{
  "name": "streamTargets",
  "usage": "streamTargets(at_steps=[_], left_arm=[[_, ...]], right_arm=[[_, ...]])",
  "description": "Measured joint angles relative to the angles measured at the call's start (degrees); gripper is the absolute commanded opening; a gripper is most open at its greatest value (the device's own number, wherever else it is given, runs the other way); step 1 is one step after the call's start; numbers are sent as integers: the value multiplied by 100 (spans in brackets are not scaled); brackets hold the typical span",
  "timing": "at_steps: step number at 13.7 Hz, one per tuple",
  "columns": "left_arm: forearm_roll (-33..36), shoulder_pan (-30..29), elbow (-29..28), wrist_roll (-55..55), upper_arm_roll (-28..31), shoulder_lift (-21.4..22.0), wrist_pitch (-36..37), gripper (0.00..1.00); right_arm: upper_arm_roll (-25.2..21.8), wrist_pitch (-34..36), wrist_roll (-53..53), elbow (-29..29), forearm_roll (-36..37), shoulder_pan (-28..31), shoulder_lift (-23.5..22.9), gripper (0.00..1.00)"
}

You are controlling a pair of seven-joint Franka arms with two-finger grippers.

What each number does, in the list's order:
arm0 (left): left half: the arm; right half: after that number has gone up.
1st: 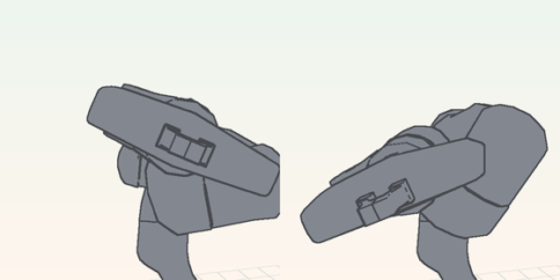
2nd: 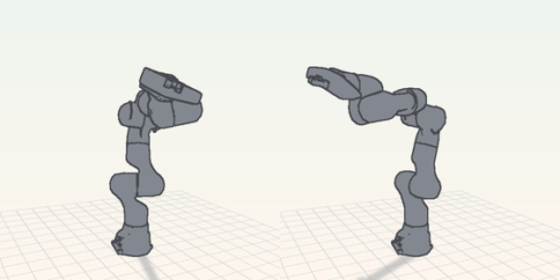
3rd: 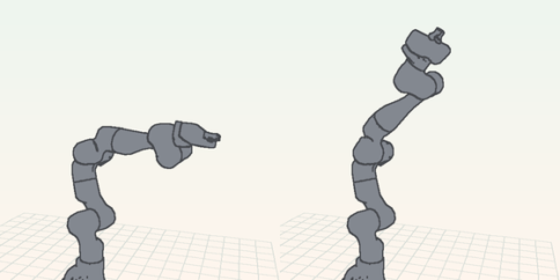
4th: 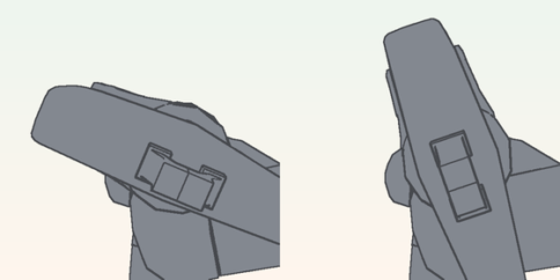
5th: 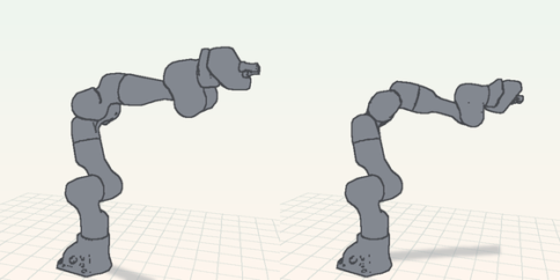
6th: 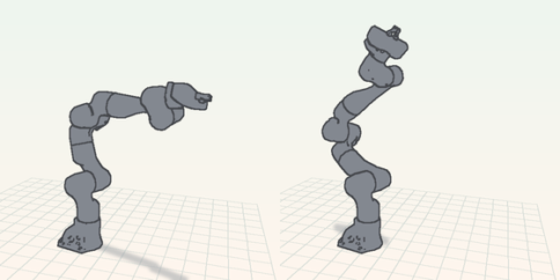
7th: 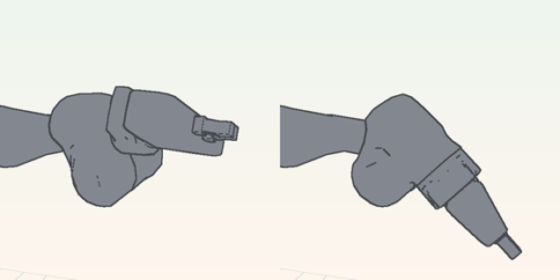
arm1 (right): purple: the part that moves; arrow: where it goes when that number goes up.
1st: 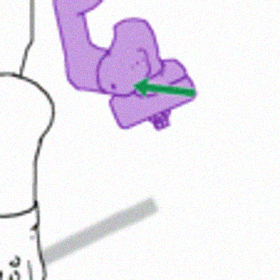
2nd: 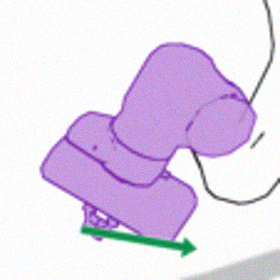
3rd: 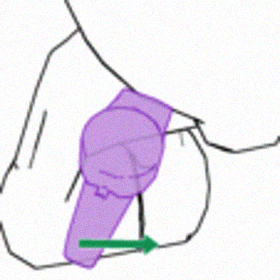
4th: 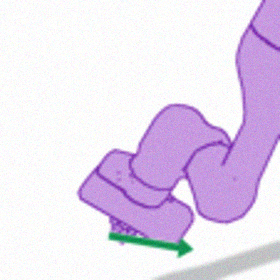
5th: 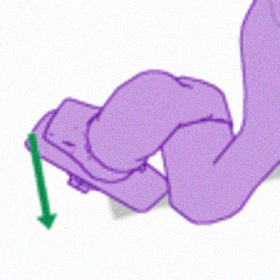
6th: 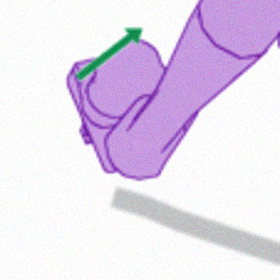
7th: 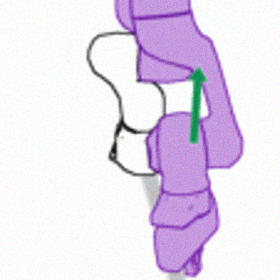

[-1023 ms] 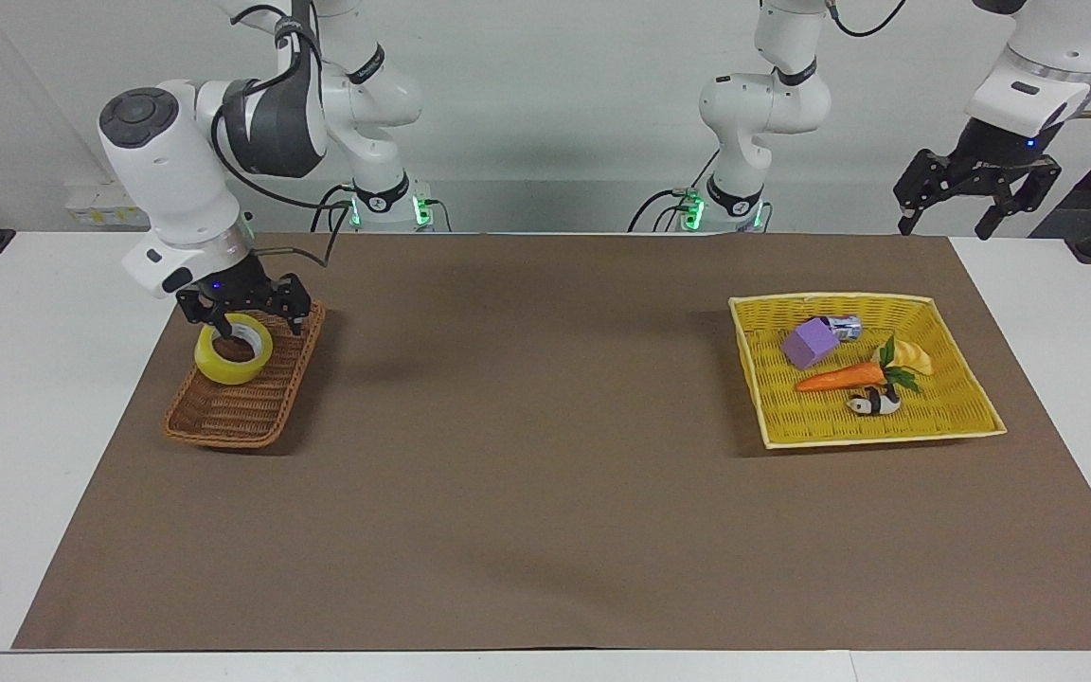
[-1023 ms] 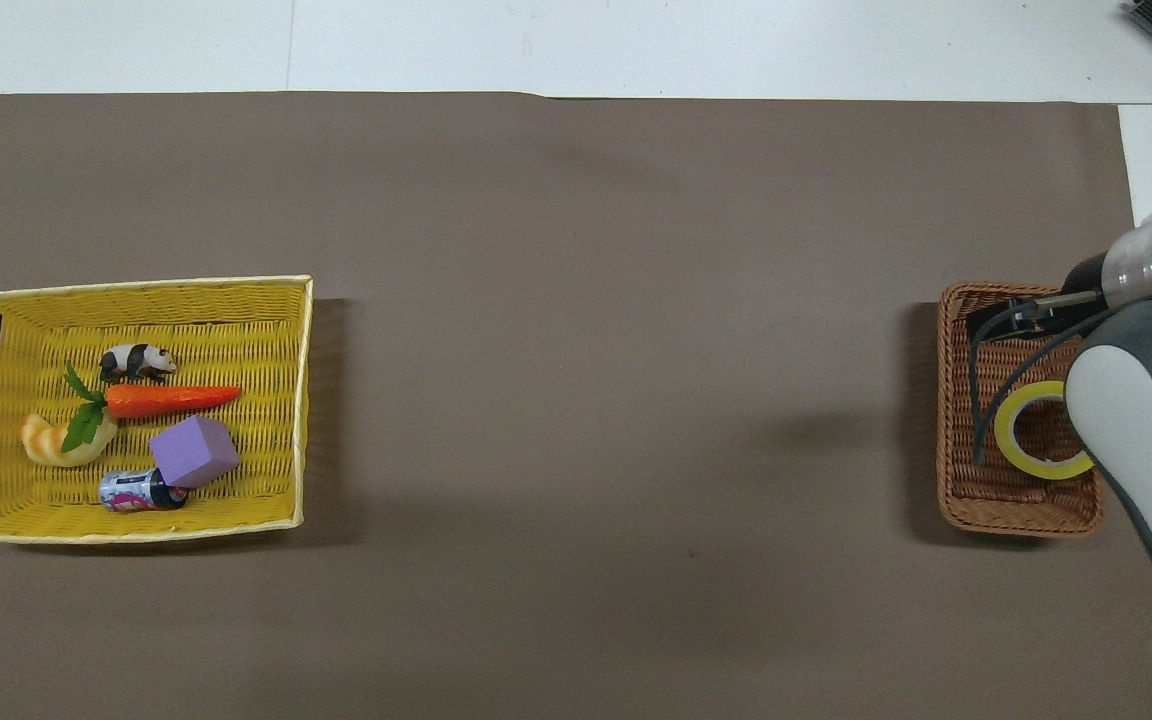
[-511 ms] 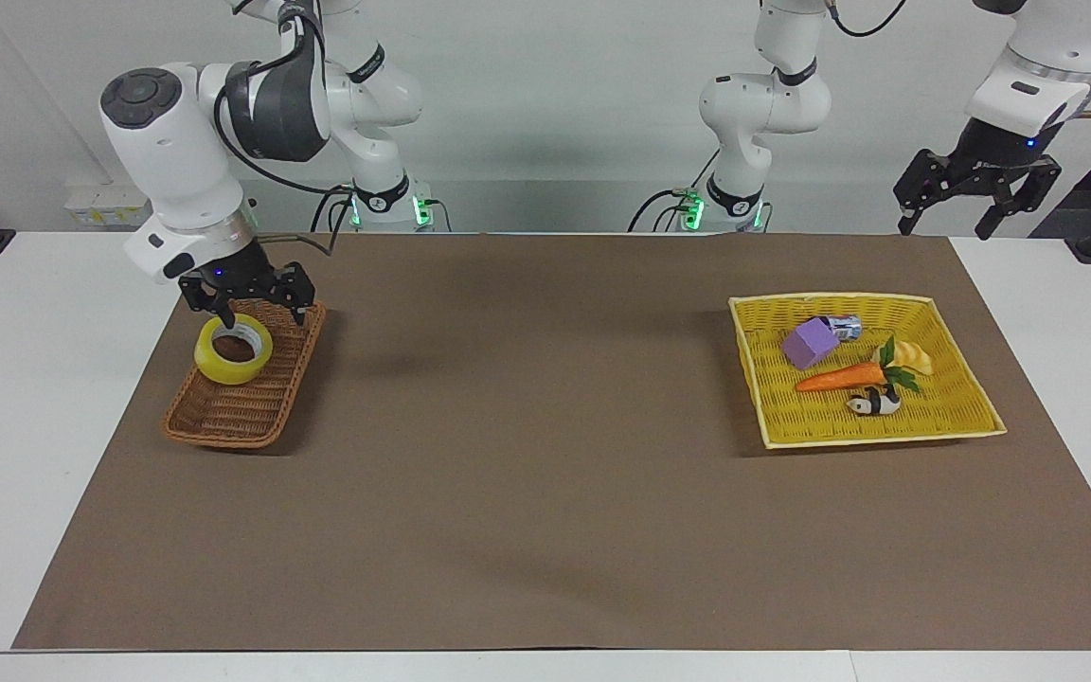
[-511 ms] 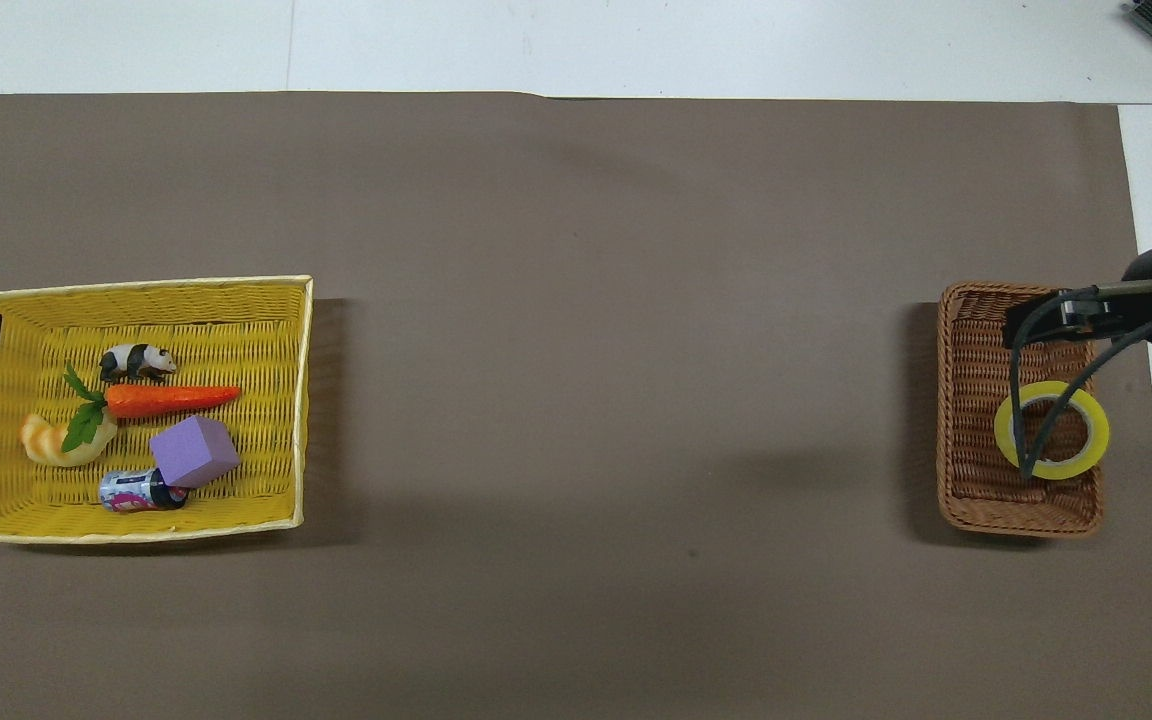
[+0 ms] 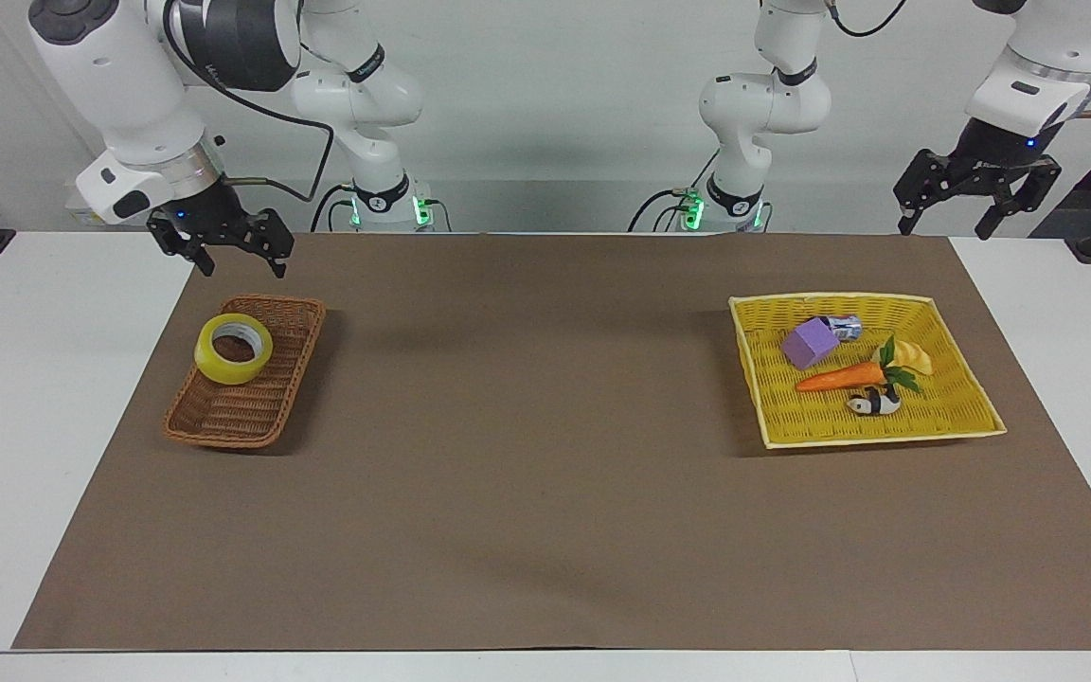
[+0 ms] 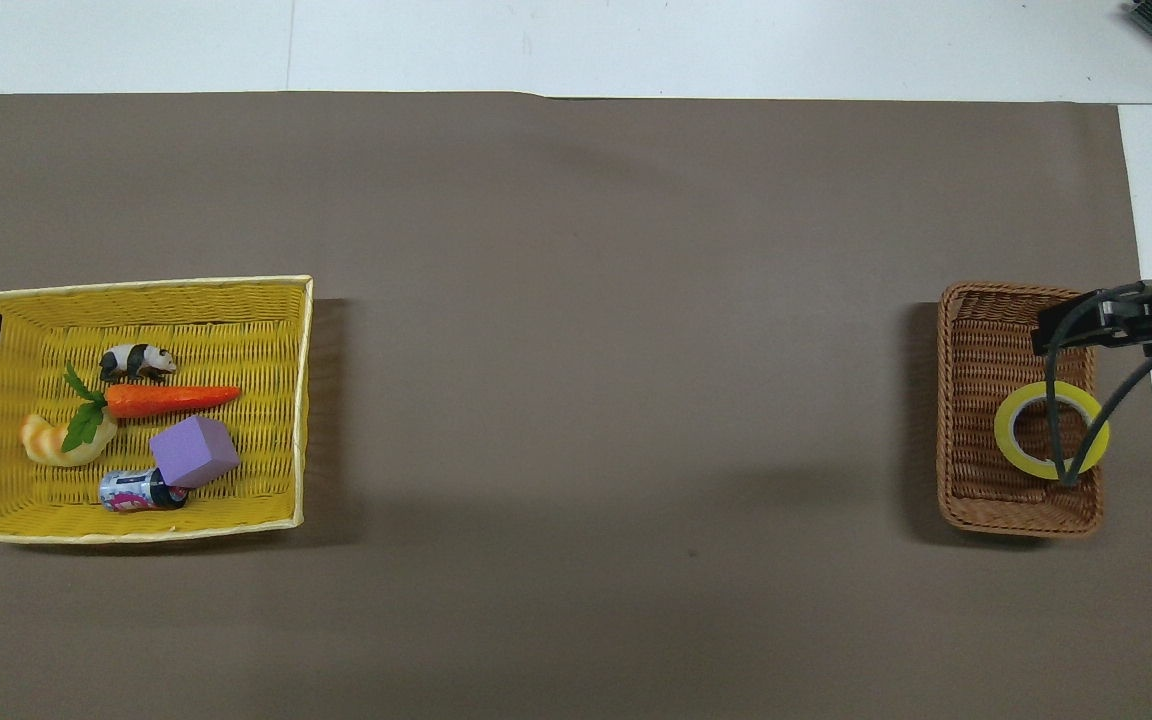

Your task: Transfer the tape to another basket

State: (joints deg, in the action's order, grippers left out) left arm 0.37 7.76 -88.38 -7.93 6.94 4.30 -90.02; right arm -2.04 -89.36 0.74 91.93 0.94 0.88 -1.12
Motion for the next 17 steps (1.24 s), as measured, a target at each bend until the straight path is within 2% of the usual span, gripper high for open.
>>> streamTargets(at_steps=[8,17], left_arm=[[0,0,0,0,0,0,0,100],[0,0,0,0,0,0,0,100]], right_arm=[[8,429,0,-322,-2,35,-1,100],[-3,429,0,-368,1,53,-2,100]])
